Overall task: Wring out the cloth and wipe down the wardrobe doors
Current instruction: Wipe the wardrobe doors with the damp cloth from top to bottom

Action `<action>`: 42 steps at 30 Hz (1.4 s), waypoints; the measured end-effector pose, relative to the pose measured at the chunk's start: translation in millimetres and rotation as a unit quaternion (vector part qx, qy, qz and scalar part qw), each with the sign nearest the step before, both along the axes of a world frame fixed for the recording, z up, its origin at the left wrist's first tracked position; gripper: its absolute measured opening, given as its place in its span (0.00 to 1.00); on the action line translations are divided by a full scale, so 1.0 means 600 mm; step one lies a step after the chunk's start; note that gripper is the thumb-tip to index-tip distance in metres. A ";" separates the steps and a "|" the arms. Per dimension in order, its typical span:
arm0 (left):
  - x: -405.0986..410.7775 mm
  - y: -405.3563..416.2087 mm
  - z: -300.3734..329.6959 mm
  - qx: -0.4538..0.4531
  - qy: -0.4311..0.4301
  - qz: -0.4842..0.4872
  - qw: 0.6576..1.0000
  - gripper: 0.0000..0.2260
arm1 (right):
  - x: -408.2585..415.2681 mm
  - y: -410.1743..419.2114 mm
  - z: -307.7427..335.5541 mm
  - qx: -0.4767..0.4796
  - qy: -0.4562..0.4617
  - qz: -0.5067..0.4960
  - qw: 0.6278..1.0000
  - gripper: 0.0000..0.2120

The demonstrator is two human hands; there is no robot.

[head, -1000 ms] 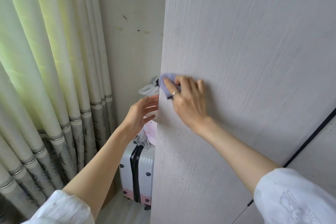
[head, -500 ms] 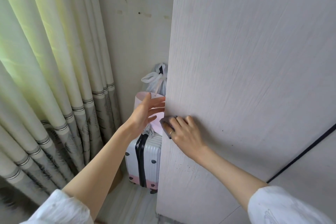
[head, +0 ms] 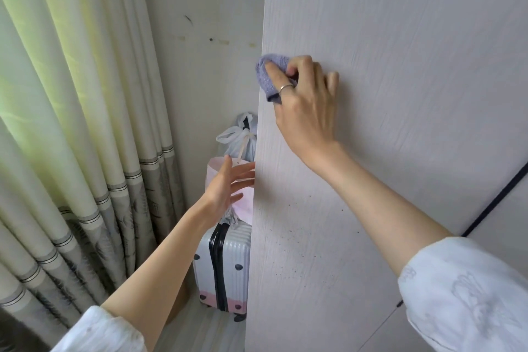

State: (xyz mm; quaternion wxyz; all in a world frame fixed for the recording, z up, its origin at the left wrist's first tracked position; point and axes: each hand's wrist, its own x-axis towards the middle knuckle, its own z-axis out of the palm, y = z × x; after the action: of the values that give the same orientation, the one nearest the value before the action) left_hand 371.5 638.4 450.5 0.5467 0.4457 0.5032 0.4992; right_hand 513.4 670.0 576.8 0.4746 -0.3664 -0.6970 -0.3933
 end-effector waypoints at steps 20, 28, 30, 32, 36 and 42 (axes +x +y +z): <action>0.024 -0.022 -0.126 -0.077 0.029 0.078 0.994 0.20 | 0.040 -0.005 -0.398 -0.051 -0.284 0.031 0.957 0.11; 0.078 -0.032 -0.112 -0.026 0.010 0.103 0.994 0.14 | 0.102 -0.021 -0.336 -0.071 -0.230 0.041 0.970 0.13; 0.085 -0.033 -0.113 -0.017 0.008 0.113 0.993 0.14 | 0.114 -0.019 -0.279 -0.061 -0.153 0.056 0.985 0.15; 0.087 -0.030 -0.117 -0.001 0.021 0.134 0.991 0.14 | 0.123 -0.015 -0.247 -0.055 -0.097 0.066 0.992 0.16; 0.092 -0.025 -0.152 0.056 0.040 0.155 0.986 0.13 | 0.139 -0.014 -0.309 -0.038 -0.129 0.061 0.989 0.17; 0.089 -0.030 -0.194 0.126 0.055 0.099 0.986 0.13 | 0.187 -0.022 -0.435 -0.022 -0.321 0.035 0.946 0.21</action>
State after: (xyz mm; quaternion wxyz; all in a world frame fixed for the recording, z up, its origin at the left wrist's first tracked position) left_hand 425.2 620.4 333.9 0.4054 0.4864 0.5070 0.5849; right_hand 625.6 656.8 315.6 0.2311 -0.2071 -0.8332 -0.4577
